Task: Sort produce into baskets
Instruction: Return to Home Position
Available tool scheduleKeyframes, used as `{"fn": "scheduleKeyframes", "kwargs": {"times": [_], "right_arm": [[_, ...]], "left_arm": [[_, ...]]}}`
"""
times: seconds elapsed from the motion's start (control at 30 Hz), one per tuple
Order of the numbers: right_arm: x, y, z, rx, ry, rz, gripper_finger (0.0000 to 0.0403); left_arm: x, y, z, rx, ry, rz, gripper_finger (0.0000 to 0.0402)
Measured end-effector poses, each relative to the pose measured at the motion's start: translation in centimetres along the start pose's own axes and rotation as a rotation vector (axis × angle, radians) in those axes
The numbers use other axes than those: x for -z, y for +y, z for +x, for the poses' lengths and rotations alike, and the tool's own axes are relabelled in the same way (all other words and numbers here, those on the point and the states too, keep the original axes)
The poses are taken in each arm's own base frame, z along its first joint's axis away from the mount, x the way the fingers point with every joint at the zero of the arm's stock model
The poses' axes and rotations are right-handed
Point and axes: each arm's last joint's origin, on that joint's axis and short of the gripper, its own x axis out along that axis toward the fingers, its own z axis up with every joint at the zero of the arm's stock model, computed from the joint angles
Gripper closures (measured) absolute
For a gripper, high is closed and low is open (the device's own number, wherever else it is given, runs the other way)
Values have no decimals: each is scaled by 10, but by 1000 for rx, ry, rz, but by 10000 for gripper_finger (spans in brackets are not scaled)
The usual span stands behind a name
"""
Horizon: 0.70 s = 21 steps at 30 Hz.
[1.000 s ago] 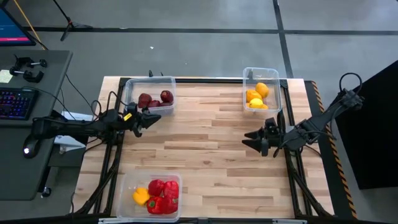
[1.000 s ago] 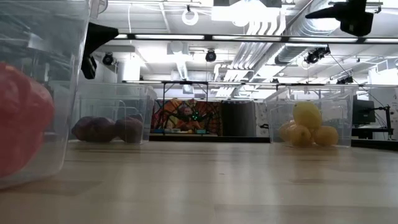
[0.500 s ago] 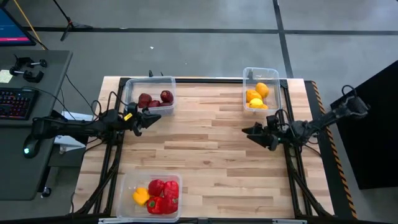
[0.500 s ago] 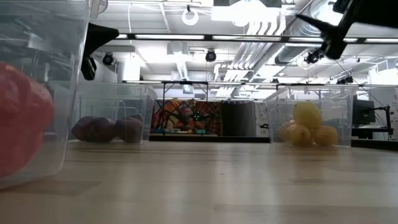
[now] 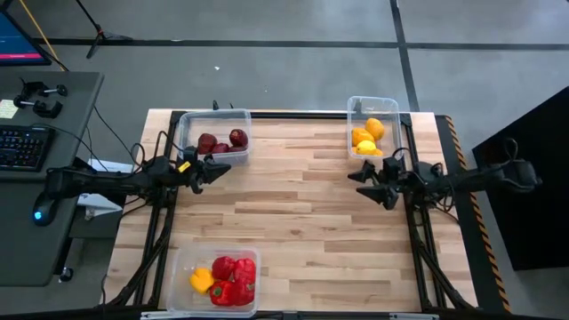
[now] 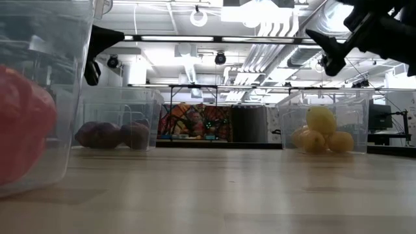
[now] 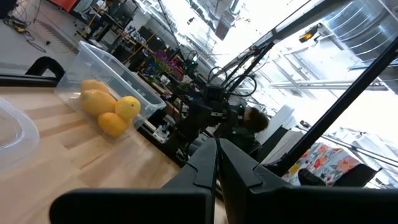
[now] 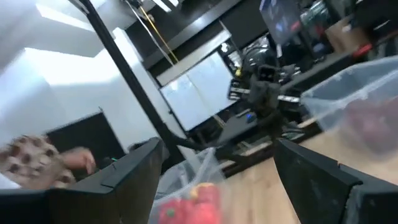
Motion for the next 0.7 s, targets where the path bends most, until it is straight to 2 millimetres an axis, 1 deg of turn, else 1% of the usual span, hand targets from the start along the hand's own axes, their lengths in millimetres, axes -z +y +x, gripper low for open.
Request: {"fn": "scheduleKeyframes", "kwargs": {"times": [0.17,0.3,0.37,0.57,0.7], "right_arm": [[0,-6,-2,52,23,-102,107],[9,-12,-4,115,125,-176,107],[16,-17,-5,154,204,-197,107],[37,-29,-15,275,440,-177,107],[49,-35,-24,367,575,-88,107]], "left_arm": [[1,1,0,-13,15,0,399],[2,2,0,-17,20,1,399],[2,2,0,-19,22,1,399],[1,1,-1,-14,17,0,399],[2,1,-1,-17,20,1,399]]}}
